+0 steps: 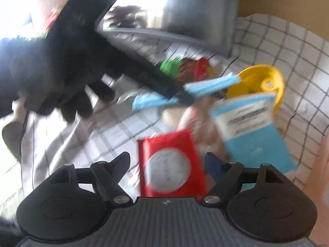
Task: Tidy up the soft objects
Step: 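Grasp the blue face mask with the left tool while the right tool holds the red packet, then lower the red packet and blue mask onto the table and open both tools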
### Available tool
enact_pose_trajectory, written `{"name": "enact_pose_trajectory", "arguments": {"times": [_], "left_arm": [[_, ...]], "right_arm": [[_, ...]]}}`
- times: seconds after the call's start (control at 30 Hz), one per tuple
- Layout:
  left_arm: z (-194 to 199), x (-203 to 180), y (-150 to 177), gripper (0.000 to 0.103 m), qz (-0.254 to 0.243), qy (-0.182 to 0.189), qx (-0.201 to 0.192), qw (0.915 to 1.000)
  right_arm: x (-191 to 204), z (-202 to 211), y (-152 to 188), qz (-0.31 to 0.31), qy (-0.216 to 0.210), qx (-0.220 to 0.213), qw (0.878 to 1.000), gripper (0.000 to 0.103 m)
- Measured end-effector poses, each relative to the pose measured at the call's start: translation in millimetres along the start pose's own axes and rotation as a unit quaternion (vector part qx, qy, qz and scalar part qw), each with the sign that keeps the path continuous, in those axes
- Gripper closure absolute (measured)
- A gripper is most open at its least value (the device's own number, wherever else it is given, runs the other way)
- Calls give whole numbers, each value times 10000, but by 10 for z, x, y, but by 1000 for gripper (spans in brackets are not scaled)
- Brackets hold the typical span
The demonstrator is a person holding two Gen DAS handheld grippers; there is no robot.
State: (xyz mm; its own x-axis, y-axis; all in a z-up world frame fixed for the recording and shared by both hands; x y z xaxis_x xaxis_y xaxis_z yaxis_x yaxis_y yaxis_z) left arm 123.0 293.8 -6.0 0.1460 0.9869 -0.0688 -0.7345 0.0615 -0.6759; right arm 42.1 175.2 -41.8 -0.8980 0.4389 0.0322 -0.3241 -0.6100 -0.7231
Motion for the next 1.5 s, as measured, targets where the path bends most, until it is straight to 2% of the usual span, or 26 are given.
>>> {"name": "enact_pose_trajectory", "arguments": {"times": [0.03,0.1,0.2,0.27,0.33,0.43,0.5,0.57,0.6,0.67,0.73,0.83,0.97,1.13,1.3,1.4,1.5], "left_arm": [[4,-40,25,77,-20,78,58,10000],[21,-96,68,74,-218,10,48,9998],[8,-124,78,71,-338,-151,-67,9993],[-18,-105,59,68,-225,-204,-142,9994],[-55,-68,26,63,-51,-189,-239,9995],[-121,17,-16,47,209,-199,-381,9989],[-163,63,-27,45,283,-217,-445,9984],[-198,102,-27,50,429,-137,-479,9978],[-207,122,-28,64,499,-85,-479,9976],[-206,160,-43,85,680,-6,-494,9965],[-155,163,-60,88,640,-161,-665,9956],[-56,51,-22,91,203,-440,-754,9960],[145,-139,127,92,-41,-399,-753,9964],[711,-552,327,92,8,0,-1006,9949],[945,-1268,603,92,-98,733,-822,9939],[964,-1671,707,92,-88,1256,-786,9889],[1008,-2028,564,92,-280,1734,-906,9803]], "right_arm": [[28,-35,58,164,111,28,9998,23],[38,-65,117,370,227,-7,9991,25],[50,18,102,458,197,-49,9987,43],[45,99,115,430,197,-55,9989,50],[15,156,165,336,212,-4,9992,51],[-19,263,274,237,232,50,9994,51],[-43,328,337,211,245,80,9994,52],[-62,387,382,164,286,85,9994,53],[-80,413,397,122,298,80,9994,53],[-122,481,417,-17,313,72,9995,53],[-153,561,430,-143,303,64,9994,53],[-182,729,479,-202,342,36,9992,53],[-243,979,593,-275,543,23,9981,53],[-410,1259,786,-595,907,32,9941,53],[-584,1572,1002,-954,1318,12,9867,53],[-674,1804,1118,-1095,1580,-50,9813,53],[-774,2080,1255,-1266,1903,-154,9734,53]]}}
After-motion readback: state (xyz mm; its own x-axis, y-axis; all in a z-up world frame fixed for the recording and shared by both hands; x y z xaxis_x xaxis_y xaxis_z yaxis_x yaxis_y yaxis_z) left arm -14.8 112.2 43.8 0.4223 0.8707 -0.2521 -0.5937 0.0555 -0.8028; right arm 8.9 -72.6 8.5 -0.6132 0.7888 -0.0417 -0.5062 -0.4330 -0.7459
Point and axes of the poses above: each gripper's, at about its wrist camera, not at the fingertips, and z roughly against the way its jaws point, x to its left, y to its underside, the point moved 9 cm from there along -z, roughly the way its jaws point, and after that the axes turned 2 degrees about y, right-handed, at the moved point
